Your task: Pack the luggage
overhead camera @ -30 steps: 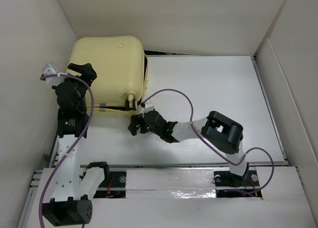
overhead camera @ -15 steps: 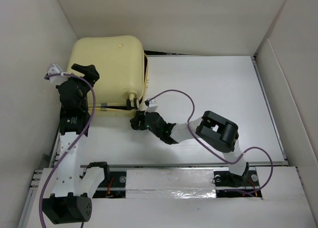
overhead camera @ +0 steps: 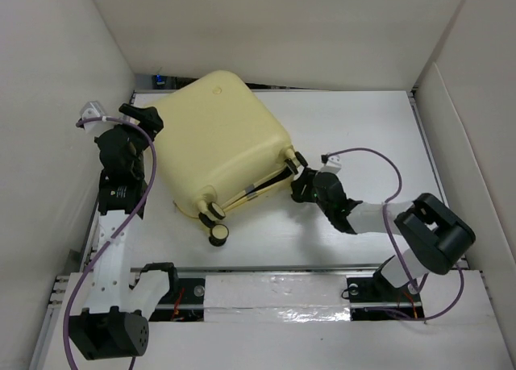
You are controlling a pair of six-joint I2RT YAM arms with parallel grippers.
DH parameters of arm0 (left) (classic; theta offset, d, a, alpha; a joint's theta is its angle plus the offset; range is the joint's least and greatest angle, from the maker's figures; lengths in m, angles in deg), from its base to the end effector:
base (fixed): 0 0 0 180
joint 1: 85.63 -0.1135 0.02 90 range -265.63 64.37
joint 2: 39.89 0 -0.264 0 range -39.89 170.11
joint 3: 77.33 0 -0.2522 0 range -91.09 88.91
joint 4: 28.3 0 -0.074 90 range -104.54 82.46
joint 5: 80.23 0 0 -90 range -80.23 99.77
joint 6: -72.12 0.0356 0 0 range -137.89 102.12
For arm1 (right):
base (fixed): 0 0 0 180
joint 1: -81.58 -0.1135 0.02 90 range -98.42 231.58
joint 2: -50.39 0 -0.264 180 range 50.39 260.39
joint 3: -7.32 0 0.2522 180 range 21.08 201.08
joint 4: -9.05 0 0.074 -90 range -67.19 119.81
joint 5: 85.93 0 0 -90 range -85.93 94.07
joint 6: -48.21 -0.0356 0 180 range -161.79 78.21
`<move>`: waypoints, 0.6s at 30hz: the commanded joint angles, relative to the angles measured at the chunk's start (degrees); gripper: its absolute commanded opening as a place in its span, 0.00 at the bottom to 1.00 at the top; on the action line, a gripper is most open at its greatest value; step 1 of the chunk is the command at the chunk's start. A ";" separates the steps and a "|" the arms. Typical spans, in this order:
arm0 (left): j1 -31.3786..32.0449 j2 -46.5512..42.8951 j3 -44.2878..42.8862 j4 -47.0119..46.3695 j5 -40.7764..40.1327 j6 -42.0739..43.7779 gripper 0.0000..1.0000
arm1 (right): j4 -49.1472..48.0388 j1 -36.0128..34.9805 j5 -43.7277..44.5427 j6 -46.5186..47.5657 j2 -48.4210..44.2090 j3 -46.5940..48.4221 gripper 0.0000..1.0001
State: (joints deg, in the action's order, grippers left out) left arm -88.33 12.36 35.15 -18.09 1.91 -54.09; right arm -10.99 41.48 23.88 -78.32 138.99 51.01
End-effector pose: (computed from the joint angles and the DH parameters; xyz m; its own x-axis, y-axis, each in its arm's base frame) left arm 0.2100 0.0148 0.3983 0.1790 -0.5774 -0.7966 -0.0954 0.7957 -0.5982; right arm 0.2294 0.1774 0.1542 -0.4792 0.3286 -0.8139 -0.1065 0.8987 0.4255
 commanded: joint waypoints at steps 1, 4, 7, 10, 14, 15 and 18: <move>-0.11 0.04 0.93 -0.76 -2.15 -0.97 0.72 | -1.19 1.68 0.58 0.06 -6.85 -0.05 0.24; -0.11 4.25 -1.78 1.08 -2.16 -0.89 0.73 | 3.91 6.51 0.49 0.93 -12.45 0.30 0.40; -0.11 10.40 -8.79 2.49 -2.42 -0.01 0.76 | 9.52 12.22 -3.02 5.14 -19.65 2.31 0.64; -1.87 17.87 -13.72 2.67 -1.64 0.26 0.77 | 19.71 12.24 -5.04 6.73 -26.08 5.48 0.77; -3.28 30.52 -26.35 5.91 0.12 1.57 0.77 | 24.48 7.50 -6.27 8.49 -30.84 5.50 0.57; -3.80 35.94 -28.66 7.14 0.65 2.88 0.77 | 24.66 6.62 -6.63 8.50 -31.11 4.88 0.31; -4.33 45.03 -37.02 11.19 2.93 5.35 0.77 | 25.10 3.72 -10.31 8.06 -30.60 3.12 0.01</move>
State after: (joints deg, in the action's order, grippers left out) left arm -91.89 52.12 4.07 -10.90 2.28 -52.12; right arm 13.01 47.89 18.90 -70.89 107.73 54.34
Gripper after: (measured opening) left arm 0.767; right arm 0.047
